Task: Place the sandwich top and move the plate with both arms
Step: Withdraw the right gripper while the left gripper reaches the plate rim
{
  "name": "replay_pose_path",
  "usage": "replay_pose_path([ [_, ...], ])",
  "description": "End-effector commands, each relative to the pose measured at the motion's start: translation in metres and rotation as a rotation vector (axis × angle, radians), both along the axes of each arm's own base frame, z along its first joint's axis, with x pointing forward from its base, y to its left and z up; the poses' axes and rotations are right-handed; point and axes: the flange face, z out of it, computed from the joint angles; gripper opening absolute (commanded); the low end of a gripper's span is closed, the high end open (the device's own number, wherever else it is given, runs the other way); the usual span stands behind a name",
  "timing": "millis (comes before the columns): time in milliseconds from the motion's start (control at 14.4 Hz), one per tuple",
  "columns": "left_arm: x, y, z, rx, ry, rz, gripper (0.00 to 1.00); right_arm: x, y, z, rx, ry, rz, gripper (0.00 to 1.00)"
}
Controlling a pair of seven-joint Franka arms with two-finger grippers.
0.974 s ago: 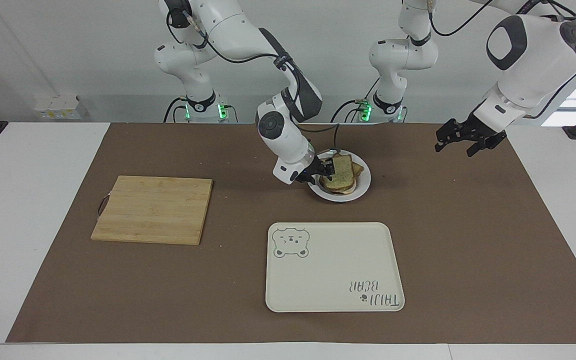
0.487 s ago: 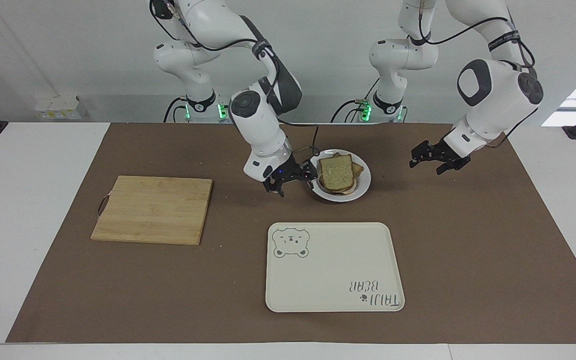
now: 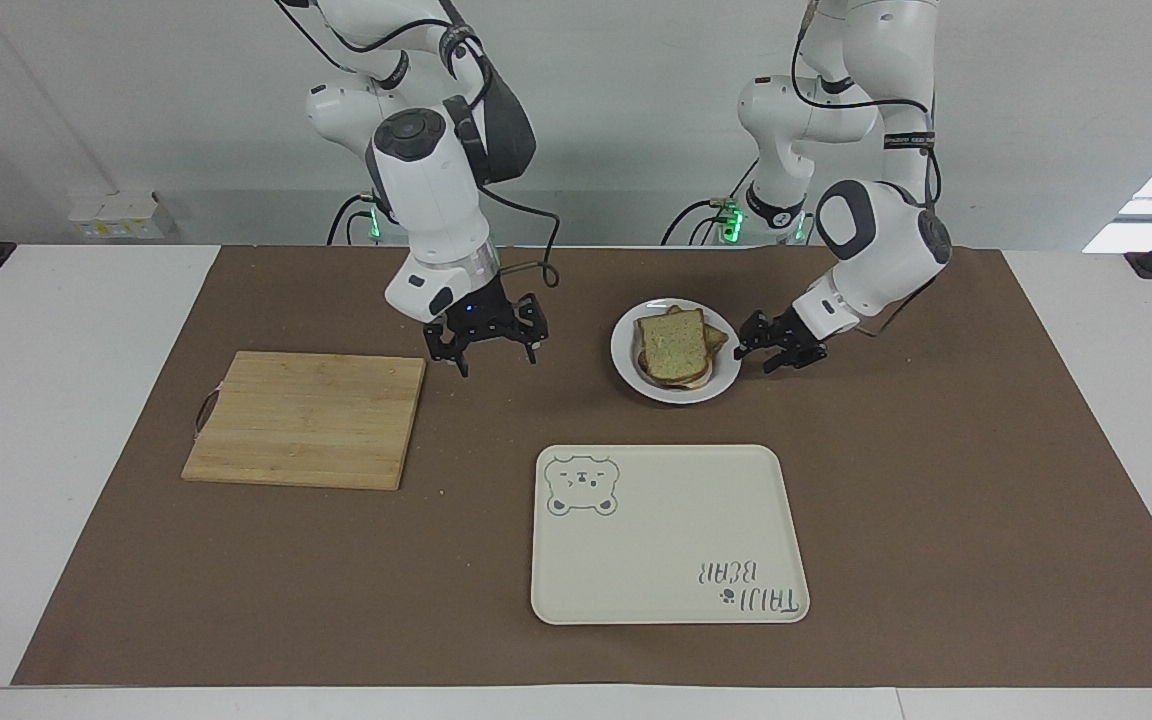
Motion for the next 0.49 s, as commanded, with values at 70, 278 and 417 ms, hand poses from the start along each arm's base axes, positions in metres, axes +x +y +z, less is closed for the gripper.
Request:
replay_pose_path([
  [70, -0.012, -0.003, -0.013, 0.001, -0.016, 0.021, 0.61, 0.003, -0.045, 0.044, -0.037, -0.015, -0.044, 1.0],
  [278, -0.033, -0.022, -0.023, -0.04, -0.026, 0.079, 0.54, 0.0, -0.08, 0.068, -0.029, -0.033, -0.097, 1.0],
  [417, -0.041, -0.039, -0.028, -0.036, -0.045, 0.072, 0.37, -0.004, -0.102, 0.087, -0.02, -0.058, -0.131, 1.0],
])
